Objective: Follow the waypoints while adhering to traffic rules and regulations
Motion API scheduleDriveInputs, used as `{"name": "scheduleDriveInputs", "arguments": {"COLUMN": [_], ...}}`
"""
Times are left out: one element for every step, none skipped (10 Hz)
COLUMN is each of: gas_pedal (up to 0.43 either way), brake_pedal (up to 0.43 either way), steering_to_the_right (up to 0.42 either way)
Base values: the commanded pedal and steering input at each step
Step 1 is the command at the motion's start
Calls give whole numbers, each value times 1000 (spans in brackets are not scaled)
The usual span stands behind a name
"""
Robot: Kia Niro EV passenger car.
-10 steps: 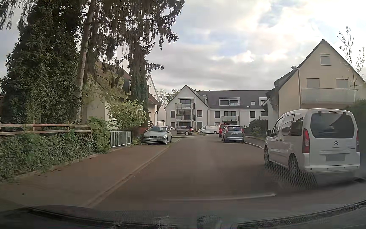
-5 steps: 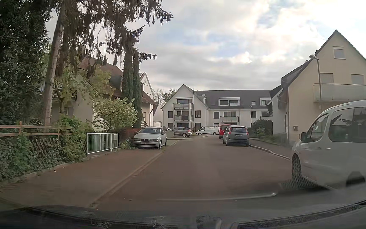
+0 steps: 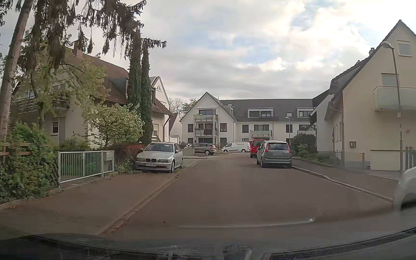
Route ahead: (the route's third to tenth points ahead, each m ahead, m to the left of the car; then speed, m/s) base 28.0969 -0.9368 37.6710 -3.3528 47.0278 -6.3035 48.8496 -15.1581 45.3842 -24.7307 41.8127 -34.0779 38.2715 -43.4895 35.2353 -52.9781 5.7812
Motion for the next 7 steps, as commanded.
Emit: {"name": "scheduleDriveInputs", "arguments": {"gas_pedal": [79, 79, 79, 79, 79, 79, 79], "brake_pedal": [0, 0, 0, 0, 0, 0, 0], "steering_to_the_right": [7, 7, 7, 5, 4, 4, 4]}}
